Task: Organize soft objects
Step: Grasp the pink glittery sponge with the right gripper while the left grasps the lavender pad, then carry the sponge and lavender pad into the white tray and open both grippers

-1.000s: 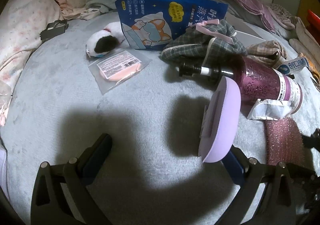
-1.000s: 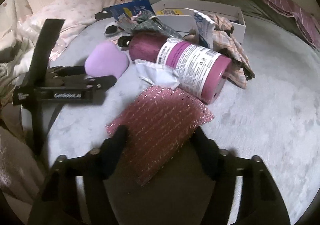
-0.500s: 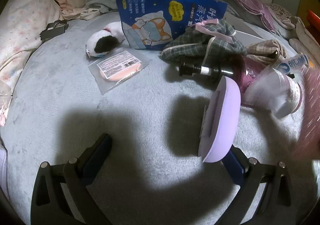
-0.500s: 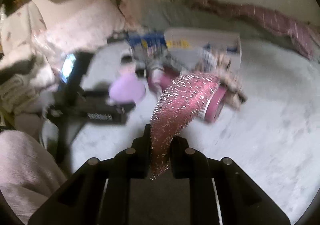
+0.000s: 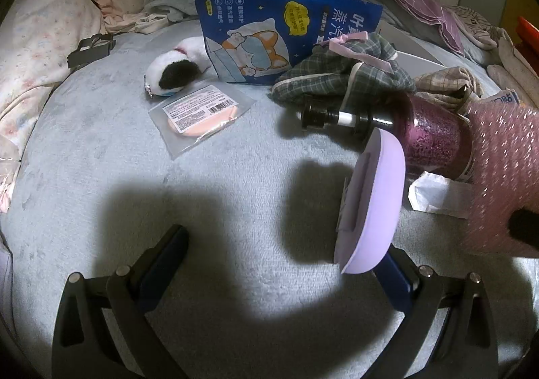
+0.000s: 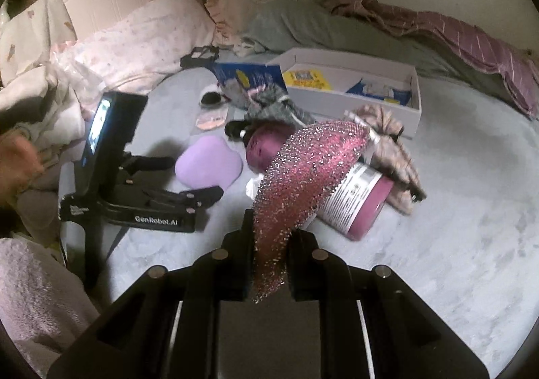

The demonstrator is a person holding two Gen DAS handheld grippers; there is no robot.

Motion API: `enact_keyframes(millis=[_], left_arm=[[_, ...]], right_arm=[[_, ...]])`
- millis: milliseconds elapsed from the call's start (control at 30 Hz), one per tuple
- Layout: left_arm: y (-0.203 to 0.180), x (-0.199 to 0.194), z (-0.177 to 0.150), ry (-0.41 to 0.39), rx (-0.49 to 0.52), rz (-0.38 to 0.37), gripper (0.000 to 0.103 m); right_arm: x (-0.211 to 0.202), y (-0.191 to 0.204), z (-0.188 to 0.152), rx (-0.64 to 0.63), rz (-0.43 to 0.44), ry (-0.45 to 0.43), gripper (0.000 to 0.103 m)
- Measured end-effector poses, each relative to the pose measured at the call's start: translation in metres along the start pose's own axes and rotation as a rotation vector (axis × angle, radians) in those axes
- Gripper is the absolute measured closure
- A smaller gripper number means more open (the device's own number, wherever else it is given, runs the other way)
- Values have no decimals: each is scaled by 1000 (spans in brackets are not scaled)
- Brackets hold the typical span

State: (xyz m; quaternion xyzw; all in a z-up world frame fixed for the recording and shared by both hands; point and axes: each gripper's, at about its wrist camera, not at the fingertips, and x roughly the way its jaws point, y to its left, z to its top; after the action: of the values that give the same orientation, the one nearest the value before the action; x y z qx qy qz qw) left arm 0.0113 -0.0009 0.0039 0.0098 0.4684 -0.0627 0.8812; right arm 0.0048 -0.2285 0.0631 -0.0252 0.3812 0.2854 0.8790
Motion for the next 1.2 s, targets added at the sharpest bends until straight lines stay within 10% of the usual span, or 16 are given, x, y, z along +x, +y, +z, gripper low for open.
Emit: enact_keyframes(millis=[400, 733, 867, 1200], left_arm=[[-3, 1, 1, 4, 14, 5, 0], [19, -42, -2, -125, -90, -320, 7], [19, -33, 12, -99, -92, -293, 32], [4, -11, 24, -16, 50, -141, 56]], right_arm=[[-1, -8, 2, 120, -23, 4, 85], [-14, -21, -2, 182, -11, -28, 85], [-18, -27, -2, 205, -9, -37, 85], [-25, -28, 4, 186, -28, -42, 85]])
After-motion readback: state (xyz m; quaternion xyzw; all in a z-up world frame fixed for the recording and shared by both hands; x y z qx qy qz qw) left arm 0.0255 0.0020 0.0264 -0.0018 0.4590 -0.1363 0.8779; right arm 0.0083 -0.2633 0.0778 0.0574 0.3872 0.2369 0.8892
